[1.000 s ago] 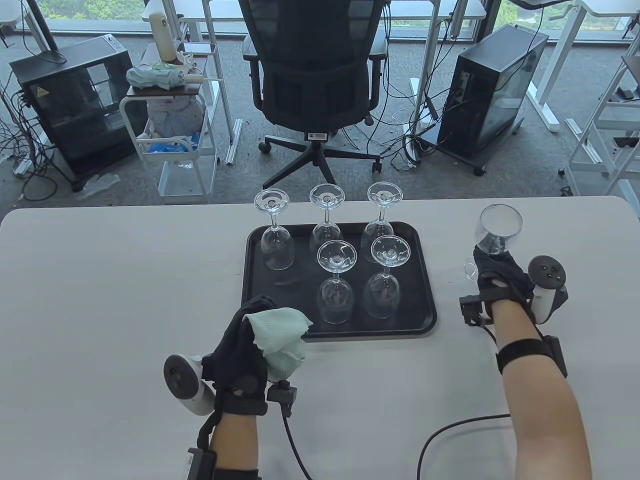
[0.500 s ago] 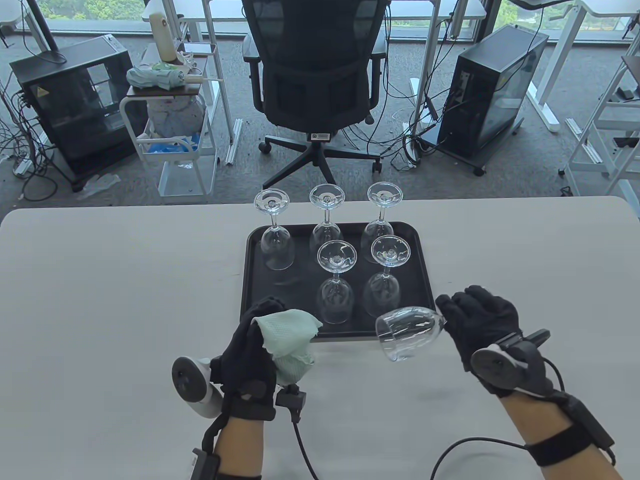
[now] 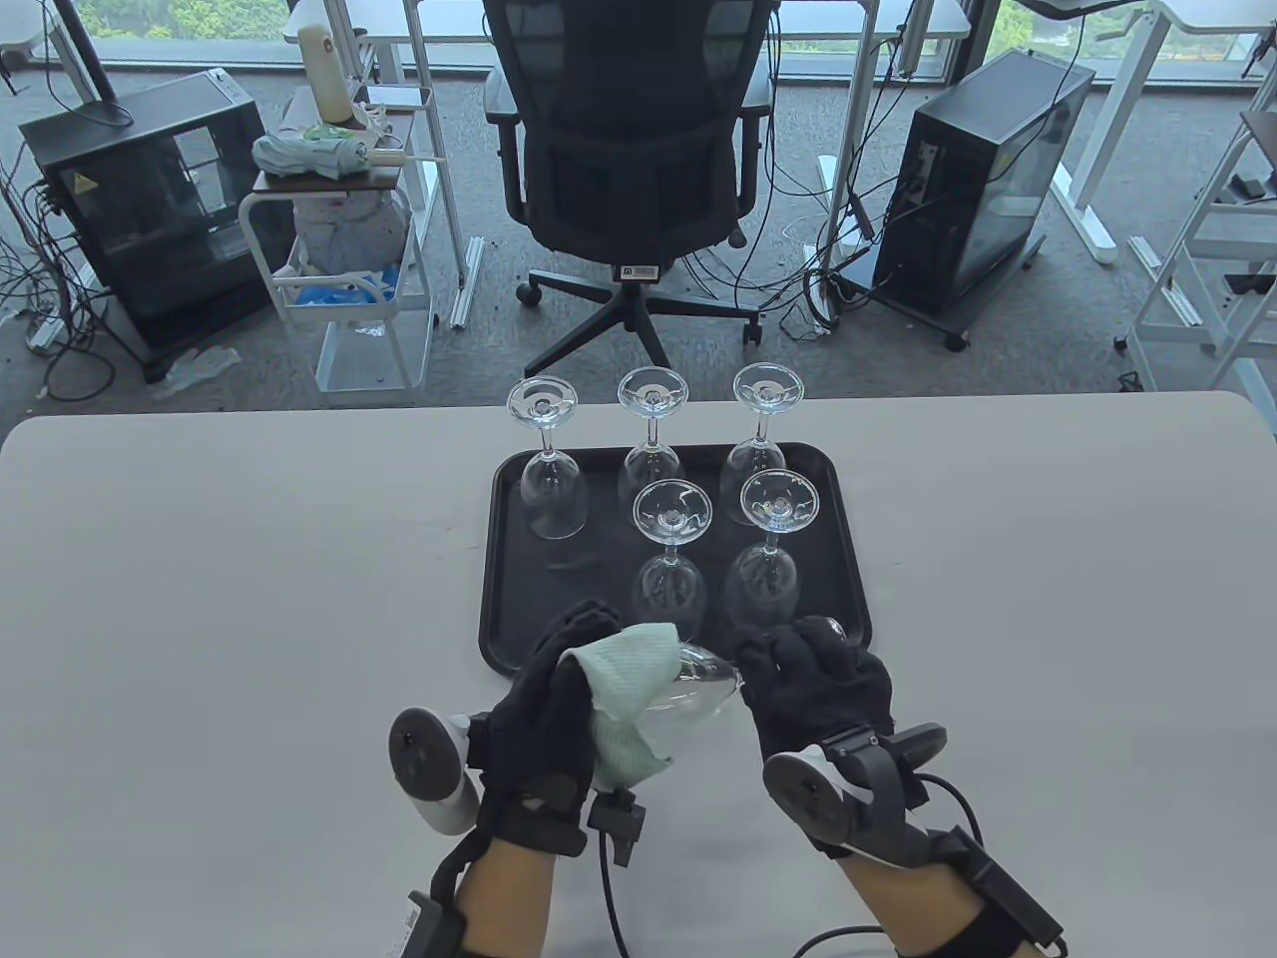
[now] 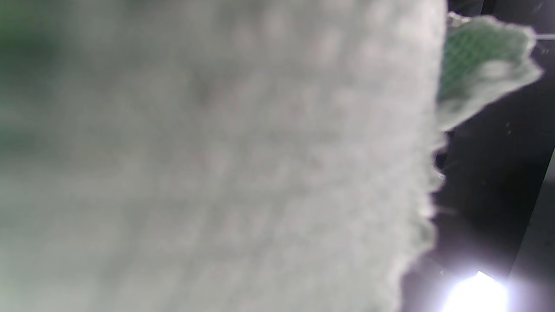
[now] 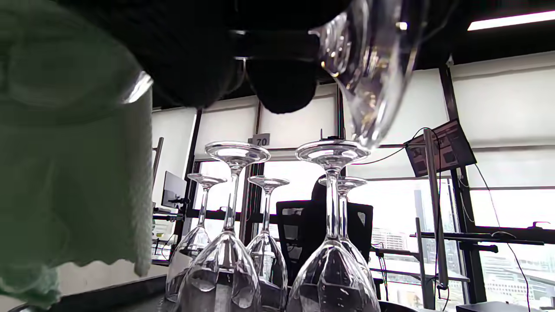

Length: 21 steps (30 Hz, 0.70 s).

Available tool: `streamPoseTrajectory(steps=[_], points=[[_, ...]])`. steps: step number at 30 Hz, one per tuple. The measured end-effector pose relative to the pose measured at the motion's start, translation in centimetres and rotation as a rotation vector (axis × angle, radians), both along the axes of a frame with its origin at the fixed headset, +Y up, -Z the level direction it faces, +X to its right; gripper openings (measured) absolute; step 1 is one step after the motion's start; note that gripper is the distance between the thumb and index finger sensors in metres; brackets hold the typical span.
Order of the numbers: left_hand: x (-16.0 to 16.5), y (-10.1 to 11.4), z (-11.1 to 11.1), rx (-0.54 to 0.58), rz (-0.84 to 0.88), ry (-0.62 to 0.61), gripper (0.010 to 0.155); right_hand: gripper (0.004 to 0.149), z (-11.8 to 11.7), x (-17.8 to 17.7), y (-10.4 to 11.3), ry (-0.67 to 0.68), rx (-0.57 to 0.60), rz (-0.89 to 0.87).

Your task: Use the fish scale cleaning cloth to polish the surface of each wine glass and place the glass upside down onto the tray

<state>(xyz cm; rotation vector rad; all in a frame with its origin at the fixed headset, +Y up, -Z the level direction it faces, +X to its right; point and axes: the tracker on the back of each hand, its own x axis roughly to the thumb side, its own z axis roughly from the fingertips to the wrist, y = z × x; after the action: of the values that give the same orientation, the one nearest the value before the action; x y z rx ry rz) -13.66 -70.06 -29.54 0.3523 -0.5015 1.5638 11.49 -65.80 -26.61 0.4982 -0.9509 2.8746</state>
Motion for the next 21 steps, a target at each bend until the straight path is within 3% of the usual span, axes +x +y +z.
streamPoseTrajectory(steps=[6, 9, 13, 15, 16, 19, 21], points=[[0.9, -0.2, 0.1, 0.017, -0.091, -0.010, 0.061, 0.052, 1.0, 0.1, 0.1, 0.049, 0.108, -0.014], [0.4, 0.1, 0.3, 0.050, -0.112, 0.080, 0.056, 0.056, 1.1, 1.6, -0.2, 0.217, 0.098, -0.131], [-0.2, 0.0, 0.2, 0.028, -0.050, 0.077, 0.054, 0.073, 0.3, 5.1, -0.3, 0.368, 0.083, -0.333], [-0.5, -0.1, 0.0, 0.017, -0.029, 0.073, 0.054, 0.081, -0.9, 6.9, -0.9, 0.371, 0.033, -0.462], [-0.6, -0.2, -0.1, 0.012, -0.013, 0.055, 0.054, 0.084, -1.7, 7.6, -1.3, 0.374, -0.056, -0.528], [-0.6, -0.4, -0.3, -0.006, 0.021, 0.006, 0.054, 0.086, -3.5, 8.1, -2.8, 0.597, -0.248, -0.753], [-0.4, -0.4, -0.3, -0.006, 0.010, -0.007, 0.054, 0.085, -3.8, 7.7, -3.4, 0.649, -0.325, -0.844]])
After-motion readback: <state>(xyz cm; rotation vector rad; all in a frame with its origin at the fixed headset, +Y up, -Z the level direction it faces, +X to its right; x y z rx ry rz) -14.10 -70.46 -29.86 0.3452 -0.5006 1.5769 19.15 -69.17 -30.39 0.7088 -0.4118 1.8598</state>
